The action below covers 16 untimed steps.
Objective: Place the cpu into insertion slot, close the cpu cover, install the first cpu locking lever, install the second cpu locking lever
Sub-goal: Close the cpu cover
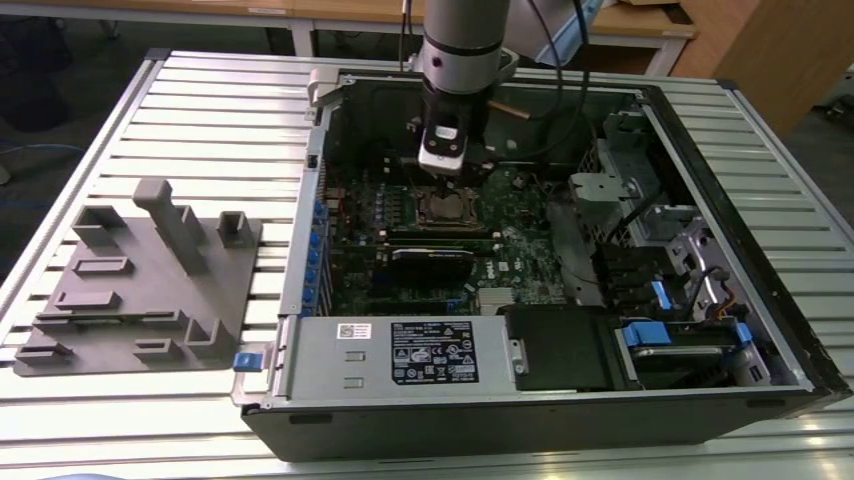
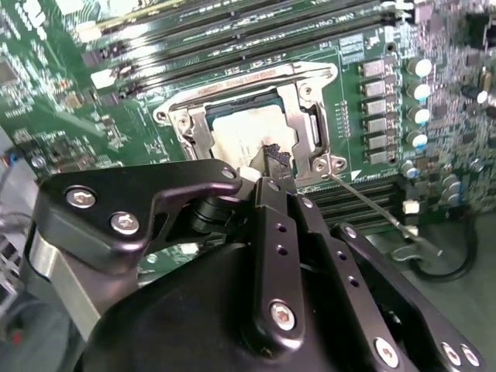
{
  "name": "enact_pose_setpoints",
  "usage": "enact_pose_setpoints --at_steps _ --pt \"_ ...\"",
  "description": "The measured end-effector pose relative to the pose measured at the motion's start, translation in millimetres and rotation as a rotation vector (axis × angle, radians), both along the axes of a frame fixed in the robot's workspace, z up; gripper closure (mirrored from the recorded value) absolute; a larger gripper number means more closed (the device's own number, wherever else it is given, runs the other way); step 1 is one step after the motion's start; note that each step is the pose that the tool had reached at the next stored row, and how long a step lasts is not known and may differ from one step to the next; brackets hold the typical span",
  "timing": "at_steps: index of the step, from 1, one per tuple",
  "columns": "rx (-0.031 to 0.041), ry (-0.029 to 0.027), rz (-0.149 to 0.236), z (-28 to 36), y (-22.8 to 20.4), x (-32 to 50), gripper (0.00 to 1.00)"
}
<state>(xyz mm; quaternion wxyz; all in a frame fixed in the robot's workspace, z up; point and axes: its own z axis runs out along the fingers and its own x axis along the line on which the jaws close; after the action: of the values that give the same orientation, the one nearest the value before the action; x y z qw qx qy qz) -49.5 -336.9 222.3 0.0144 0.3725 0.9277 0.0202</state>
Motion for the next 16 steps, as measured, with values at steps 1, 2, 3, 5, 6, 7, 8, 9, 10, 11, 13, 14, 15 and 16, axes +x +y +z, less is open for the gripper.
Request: enact_pose_setpoints --at_steps 1,2,3,5,6,7,8,9,10,11,13,14,15,16 --pt "-0.0001 0.0001 0.019 -0.1 0.0 0.0 0.89" --pt "-0.0002 0.0001 0.038 -0.4 0.0 0.0 0.89" --pt "-0.0002 0.0001 0.056 -0.6 0.0 0.0 0.89" --pt "-0.0002 0.0001 0.092 -1.0 0.0 0.0 0.89" --pt "-0.0002 0.0001 0.109 -1.1 0.0 0.0 0.89" --pt "-0.0004 0.0001 0.121 -1.1 0.0 0.0 0.89" --pt "-0.0003 0.0001 0.123 -1.1 0.0 0.0 0.89" --pt "-0.0002 0.0001 0.123 -1.2 0.0 0.0 0.89" --pt "-0.0001 0.0 0.124 -1.2 0.0 0.0 0.89" --pt "-0.0001 0.0 0.125 -1.2 0.0 0.0 0.89" --pt "-0.0001 0.0 0.125 -1.2 0.0 0.0 0.89" --pt "-0.0001 0.0 0.125 -1.2 0.0 0.0 0.89" --pt "-0.0001 0.0001 0.125 -1.2 0.0 0.0 0.89" --pt "-0.0001 0.0 0.125 -1.2 0.0 0.0 0.89"
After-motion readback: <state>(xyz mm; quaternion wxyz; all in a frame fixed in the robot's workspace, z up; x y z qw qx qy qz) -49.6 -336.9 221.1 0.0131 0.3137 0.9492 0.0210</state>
